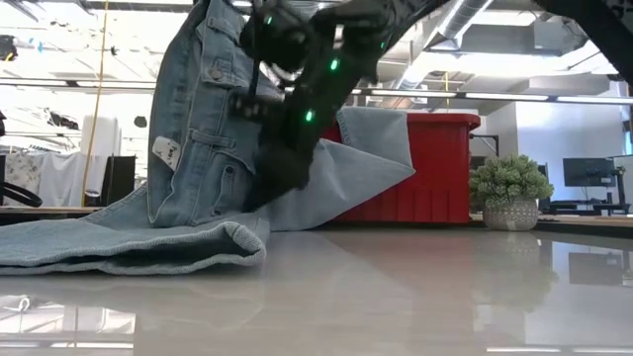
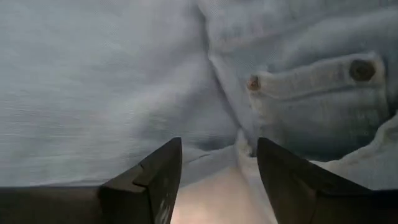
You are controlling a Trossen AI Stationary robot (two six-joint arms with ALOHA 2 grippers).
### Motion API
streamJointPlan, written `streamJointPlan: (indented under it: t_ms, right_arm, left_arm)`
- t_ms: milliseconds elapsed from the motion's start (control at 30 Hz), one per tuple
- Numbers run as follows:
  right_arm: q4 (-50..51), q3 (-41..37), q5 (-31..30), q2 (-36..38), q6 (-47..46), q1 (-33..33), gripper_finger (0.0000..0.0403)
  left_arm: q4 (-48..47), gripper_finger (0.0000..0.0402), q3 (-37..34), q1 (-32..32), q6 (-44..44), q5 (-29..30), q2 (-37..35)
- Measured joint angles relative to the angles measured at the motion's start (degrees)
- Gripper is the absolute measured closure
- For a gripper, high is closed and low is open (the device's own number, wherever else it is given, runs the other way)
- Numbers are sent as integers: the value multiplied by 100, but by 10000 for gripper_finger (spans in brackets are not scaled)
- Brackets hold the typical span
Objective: Fold laundry
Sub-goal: Fold the blue pants from the red laundry bin
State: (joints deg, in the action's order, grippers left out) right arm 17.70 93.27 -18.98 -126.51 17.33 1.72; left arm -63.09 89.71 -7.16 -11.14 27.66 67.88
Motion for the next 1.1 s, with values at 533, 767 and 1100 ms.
streamJointPlan:
  t_ms: [533,767,1100]
  right_arm:
    - [-94,197,-763,-129,521,1,220]
    - [332,376,-711,-126,1244,-138,222]
    - [-3,292,85,-203,2375,-543,221]
  left_arm:
    - [-39,401,0,0,129,-19,0]
    - [-24,402,0,-2,149,-17,0]
    - [-16,402,0,0,196,-44,0]
